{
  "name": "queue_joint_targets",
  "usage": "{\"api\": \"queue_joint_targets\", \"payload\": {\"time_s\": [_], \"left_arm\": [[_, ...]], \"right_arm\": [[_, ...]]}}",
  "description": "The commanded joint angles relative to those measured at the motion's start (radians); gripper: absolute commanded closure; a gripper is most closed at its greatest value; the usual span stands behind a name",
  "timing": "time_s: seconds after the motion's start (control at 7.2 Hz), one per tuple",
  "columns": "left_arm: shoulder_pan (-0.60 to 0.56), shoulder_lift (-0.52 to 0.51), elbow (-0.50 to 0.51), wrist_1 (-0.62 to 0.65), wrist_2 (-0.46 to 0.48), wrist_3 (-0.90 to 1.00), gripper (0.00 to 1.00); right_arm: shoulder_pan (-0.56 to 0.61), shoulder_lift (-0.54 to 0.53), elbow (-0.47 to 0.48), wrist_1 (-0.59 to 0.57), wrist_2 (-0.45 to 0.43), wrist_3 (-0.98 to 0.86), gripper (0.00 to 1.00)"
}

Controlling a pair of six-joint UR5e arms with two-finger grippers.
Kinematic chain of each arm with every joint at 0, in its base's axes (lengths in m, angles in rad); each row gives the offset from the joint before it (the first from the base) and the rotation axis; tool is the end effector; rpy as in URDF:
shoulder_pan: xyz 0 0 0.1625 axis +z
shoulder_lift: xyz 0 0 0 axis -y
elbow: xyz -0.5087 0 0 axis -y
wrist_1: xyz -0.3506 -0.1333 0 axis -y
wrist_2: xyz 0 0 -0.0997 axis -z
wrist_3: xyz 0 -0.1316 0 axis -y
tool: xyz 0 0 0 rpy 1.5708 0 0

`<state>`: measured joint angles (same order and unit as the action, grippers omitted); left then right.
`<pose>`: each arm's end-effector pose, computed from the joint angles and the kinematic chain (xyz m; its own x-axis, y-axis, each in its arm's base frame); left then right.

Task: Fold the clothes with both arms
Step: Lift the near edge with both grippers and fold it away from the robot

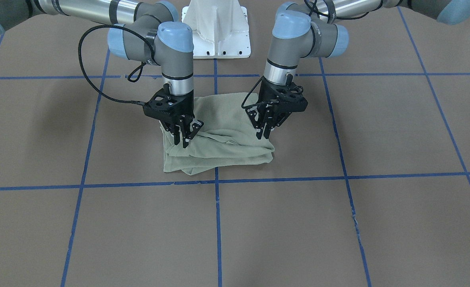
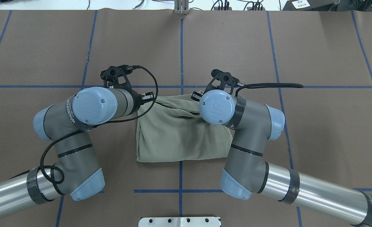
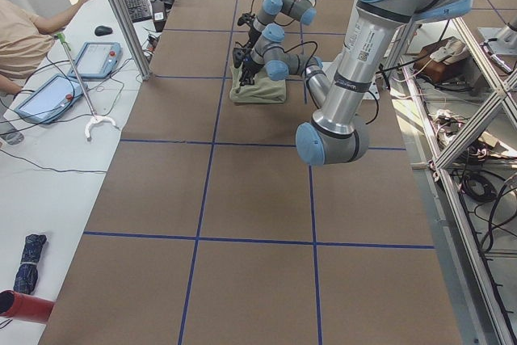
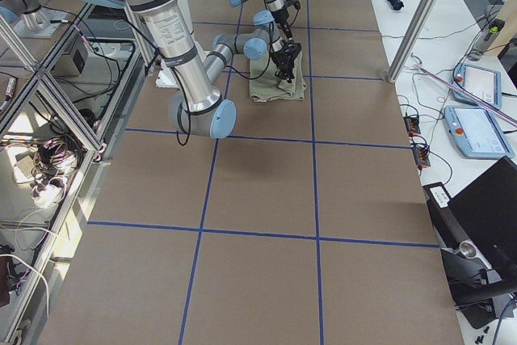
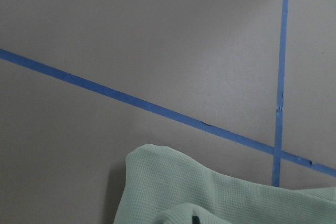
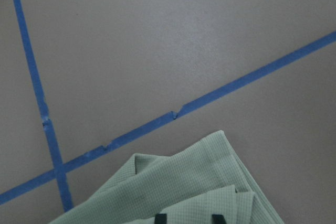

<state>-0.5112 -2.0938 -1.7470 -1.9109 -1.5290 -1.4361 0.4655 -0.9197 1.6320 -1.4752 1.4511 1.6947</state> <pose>0.5307 -0.4568 0.3582 0.5079 -0.1310 -0.8514 0.4561 0.8793 0.1368 -0.5917 -0.4640 0.3562 0.5482 0.4127 0.7275 -0.5951 0.8036 -0.0074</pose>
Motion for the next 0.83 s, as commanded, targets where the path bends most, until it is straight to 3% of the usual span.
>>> {"api": "queue_joint_targets", "payload": {"time_s": [0.0,0.28,0.69], "left_arm": [[-0.053,0.001,-0.019,-0.011,-0.084,0.130,0.00],[-0.059,0.009,-0.020,-0.040,-0.106,0.140,0.00],[-0.059,0.015,-0.020,-0.054,-0.106,0.138,0.00]], "right_arm": [[0.042,0.024,0.021,0.016,0.122,-0.081,0.00],[-0.028,0.016,0.063,0.000,0.115,-0.089,0.00],[-0.145,0.027,0.039,-0.115,0.028,-0.227,0.00]]}}
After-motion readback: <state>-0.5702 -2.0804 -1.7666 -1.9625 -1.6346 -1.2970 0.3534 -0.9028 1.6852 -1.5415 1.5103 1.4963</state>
